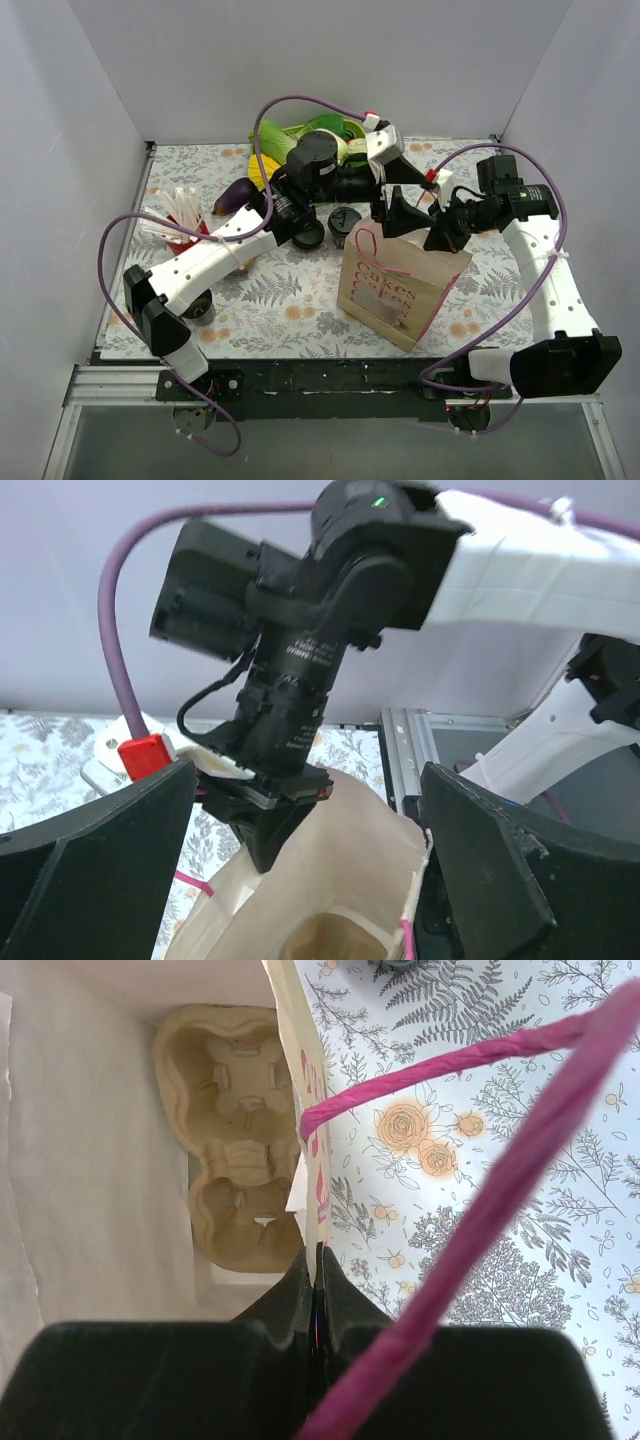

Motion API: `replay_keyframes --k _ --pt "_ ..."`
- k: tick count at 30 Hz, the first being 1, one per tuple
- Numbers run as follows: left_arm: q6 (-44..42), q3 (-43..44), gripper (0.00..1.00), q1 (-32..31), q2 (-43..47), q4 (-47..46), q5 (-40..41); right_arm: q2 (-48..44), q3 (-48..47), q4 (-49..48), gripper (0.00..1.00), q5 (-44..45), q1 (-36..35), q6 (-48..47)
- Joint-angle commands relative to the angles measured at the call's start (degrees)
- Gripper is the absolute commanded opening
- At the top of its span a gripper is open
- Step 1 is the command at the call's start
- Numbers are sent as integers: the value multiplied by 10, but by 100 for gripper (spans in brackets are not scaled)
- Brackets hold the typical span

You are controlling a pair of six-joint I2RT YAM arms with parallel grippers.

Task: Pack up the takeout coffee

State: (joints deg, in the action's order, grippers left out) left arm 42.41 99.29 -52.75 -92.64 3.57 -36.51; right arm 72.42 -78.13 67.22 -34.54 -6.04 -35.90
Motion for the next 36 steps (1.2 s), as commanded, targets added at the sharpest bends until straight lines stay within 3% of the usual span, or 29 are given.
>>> replay_keyframes --k 1,6,12,20,36 --pt "40 26 97 14 -16 -11 27 -12 -36 26 1 12 -8 -12" --pt "58 35 98 97 20 -25 76 -15 -85 48 1 13 -29 -29" --pt "-50 1 98 148 63 57 141 -37 -84 44 1 57 -100 -33" --pt "-78 -68 98 160 120 67 175 -82 -23 31 1 127 -224 -51" --pt "-100 -54 98 185 109 100 163 -51 -109 79 1 48 -252 -80"
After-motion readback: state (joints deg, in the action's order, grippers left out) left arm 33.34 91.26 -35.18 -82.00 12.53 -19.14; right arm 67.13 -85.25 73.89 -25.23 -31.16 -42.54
